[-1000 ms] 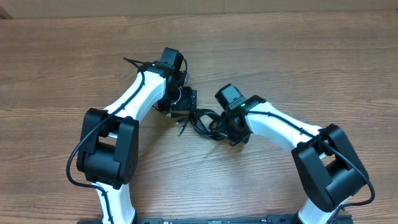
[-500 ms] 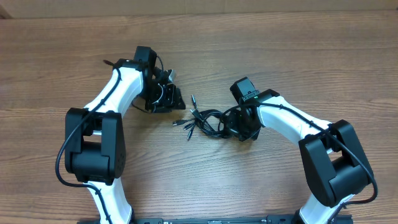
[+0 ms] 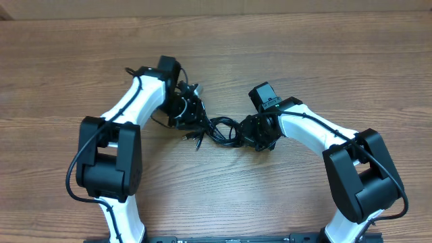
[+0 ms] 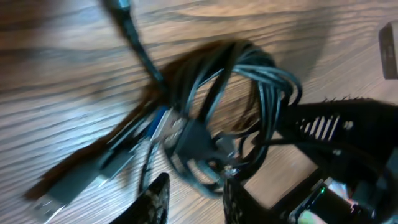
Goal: Untangle cables
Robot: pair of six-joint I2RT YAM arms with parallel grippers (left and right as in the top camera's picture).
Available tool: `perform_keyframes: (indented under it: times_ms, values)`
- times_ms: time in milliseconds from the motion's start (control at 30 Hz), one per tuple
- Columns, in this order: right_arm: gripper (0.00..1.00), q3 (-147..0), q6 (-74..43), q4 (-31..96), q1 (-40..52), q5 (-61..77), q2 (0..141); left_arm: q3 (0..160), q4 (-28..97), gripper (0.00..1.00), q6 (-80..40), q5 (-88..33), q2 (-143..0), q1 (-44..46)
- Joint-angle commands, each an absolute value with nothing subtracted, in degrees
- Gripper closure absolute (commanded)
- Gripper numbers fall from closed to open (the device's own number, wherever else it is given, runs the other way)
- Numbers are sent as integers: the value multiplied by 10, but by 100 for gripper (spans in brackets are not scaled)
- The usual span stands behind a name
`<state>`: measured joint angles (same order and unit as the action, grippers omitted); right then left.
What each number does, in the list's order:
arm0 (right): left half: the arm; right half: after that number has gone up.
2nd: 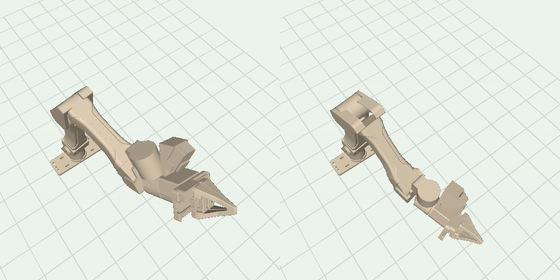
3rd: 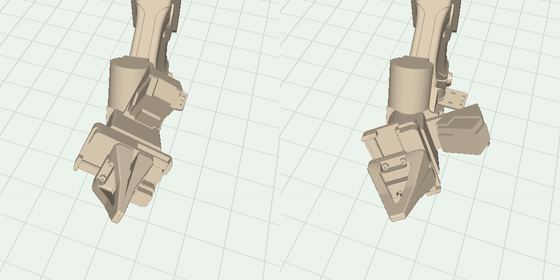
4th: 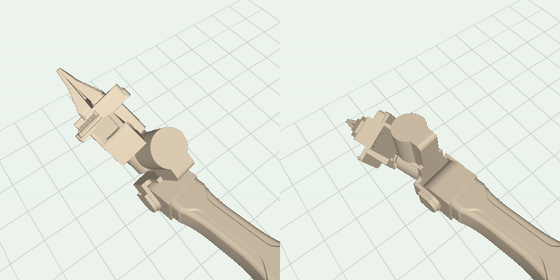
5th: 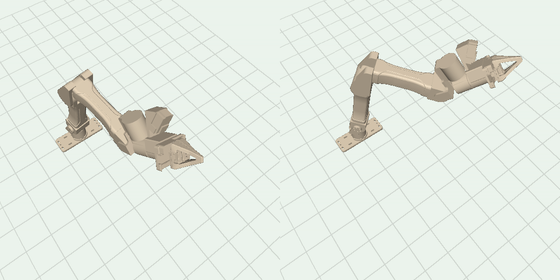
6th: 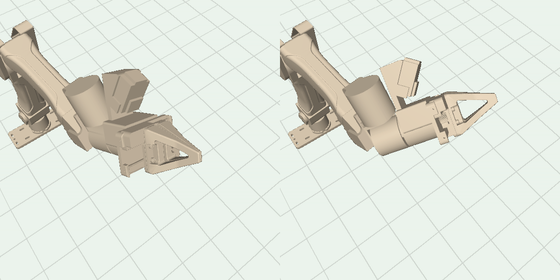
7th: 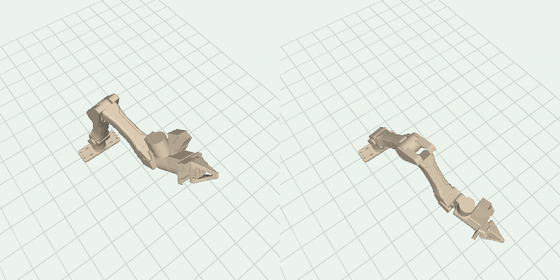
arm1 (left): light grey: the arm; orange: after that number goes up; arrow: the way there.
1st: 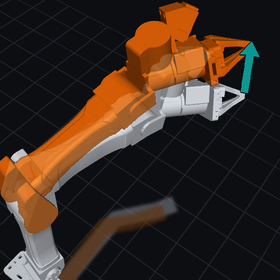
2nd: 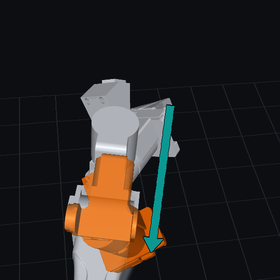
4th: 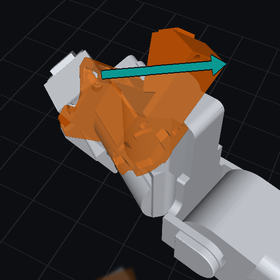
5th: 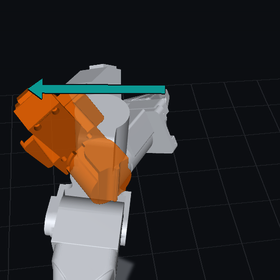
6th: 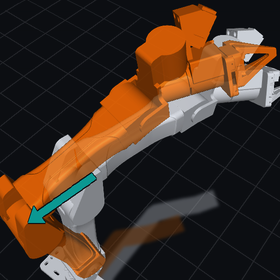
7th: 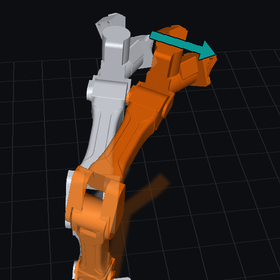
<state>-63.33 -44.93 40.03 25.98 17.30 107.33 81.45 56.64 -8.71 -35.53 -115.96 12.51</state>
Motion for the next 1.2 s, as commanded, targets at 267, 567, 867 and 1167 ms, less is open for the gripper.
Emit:
perform_keyframes:
  times_ms: [267, 567, 867, 1167]
  values:
    - [96, -634, -445, 395, 262, 181, 1075, 765, 517, 63, -291, -268, -1169, 147]
    - [96, -634, -444, 395, 262, 181, 1075, 734, 421, 94, -345, -306, -1169, 152]
    - [92, -634, -444, 435, 262, 91, 1075, 740, 400, 96, -284, -422, -1169, 127]
    - [80, -634, -444, 446, 262, 84, 1075, 741, 397, 96, -282, -466, -1169, 55]
